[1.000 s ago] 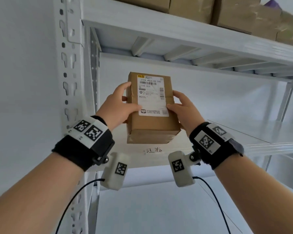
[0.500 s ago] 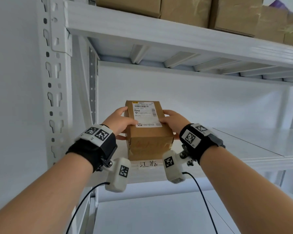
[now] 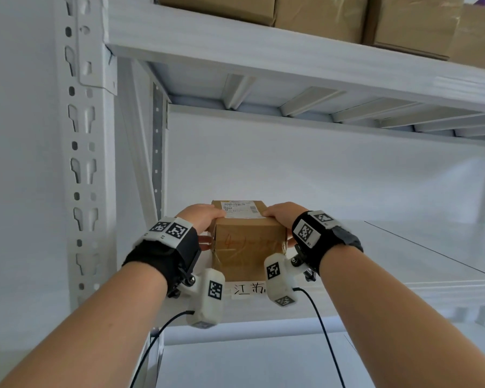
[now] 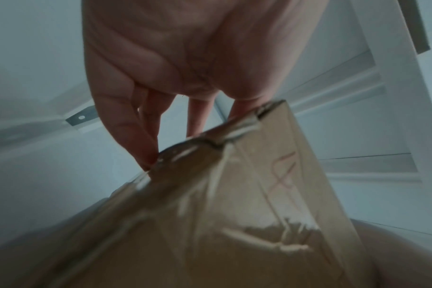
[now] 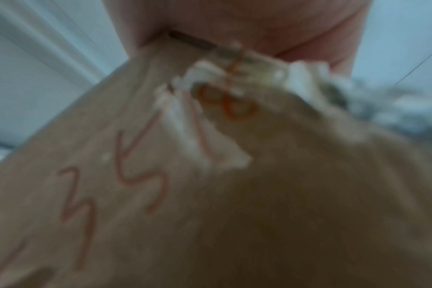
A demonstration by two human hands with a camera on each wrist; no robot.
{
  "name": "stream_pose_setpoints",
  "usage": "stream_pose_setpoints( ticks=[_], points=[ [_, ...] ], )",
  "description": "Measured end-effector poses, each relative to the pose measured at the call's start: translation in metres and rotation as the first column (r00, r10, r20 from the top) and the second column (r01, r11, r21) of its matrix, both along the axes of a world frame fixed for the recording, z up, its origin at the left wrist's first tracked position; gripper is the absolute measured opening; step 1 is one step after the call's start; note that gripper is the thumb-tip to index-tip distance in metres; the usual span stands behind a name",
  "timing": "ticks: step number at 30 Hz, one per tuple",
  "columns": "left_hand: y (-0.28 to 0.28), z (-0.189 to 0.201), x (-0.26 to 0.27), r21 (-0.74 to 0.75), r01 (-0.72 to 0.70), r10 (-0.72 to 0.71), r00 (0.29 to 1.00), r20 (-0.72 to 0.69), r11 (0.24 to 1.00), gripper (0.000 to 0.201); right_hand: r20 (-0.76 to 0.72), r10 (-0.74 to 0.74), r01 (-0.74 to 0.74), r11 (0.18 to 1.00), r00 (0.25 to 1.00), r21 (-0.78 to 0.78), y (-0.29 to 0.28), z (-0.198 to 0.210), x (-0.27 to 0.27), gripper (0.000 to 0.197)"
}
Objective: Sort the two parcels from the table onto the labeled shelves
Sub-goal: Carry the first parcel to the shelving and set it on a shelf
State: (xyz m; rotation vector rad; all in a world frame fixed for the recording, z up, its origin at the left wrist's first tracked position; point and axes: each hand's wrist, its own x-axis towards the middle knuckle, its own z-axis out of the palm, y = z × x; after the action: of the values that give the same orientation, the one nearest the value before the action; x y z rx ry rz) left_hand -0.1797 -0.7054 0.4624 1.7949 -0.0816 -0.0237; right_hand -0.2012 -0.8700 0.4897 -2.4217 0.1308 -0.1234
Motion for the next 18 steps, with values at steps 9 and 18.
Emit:
stream_pose_setpoints(
  ticks=[9,18],
  points=[
    [0.001,0.0,0.003,0.07,0.019,-0.02,1.0,0.018,0.997,0.035,-0.007,-0.024,0.024,0.999,1.0,0.026,-0.001,-0.001,0.005,0.044],
    [0.005,0.006,-0.008,0.22,-0.061,0.036,0.993,0.116,0.974,0.063,0.048,-0.133,0.109,0.936,0.99,0.334,-0.002,0.002,-0.001,0.057]
  ],
)
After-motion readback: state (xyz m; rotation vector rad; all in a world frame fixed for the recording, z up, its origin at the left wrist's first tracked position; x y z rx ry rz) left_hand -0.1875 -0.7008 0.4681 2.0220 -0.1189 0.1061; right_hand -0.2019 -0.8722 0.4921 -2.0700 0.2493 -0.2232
